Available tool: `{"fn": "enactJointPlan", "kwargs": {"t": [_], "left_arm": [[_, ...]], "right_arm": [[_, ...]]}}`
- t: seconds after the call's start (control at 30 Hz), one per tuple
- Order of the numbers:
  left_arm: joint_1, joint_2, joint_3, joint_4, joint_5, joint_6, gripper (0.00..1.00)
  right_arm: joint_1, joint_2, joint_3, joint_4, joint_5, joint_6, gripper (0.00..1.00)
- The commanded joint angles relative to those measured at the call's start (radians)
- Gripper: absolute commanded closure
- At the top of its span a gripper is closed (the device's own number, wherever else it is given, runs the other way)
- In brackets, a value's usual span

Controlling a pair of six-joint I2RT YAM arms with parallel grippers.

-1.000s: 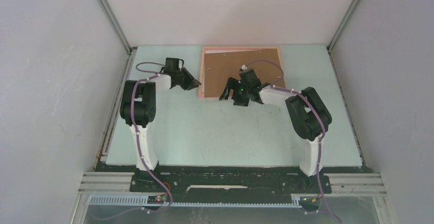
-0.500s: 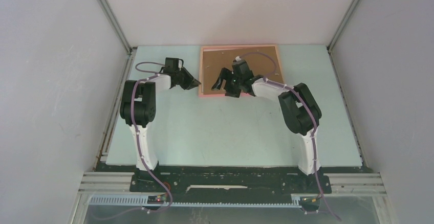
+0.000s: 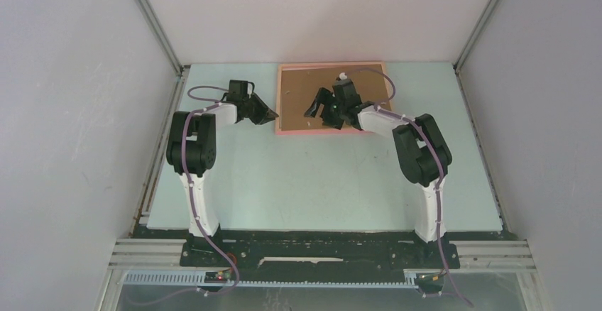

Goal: Put the photo into the frame

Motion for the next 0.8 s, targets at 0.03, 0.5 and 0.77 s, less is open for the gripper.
{"fn": "enactJointPlan", "kwargs": {"t": [0.03,0.5,0.77], "left_arm": [[0.009,0.026,0.021,-0.052,-0.026,0.016,0.82],[0.009,0.028,0.023,-0.052,-0.024,0.016,0.82],[0.009,0.028,0.023,-0.052,-0.026,0.016,0.82]], "right_arm": [[-0.014,-0.085,-0.06,-0.018,0.069,-0.046,0.11],[-0.029,-0.134,-0.129,-0.004,0.066,-0.055,0.11],[-0.037,-0.129,-0.157,0.009,0.042,-0.037,0.11]]}}
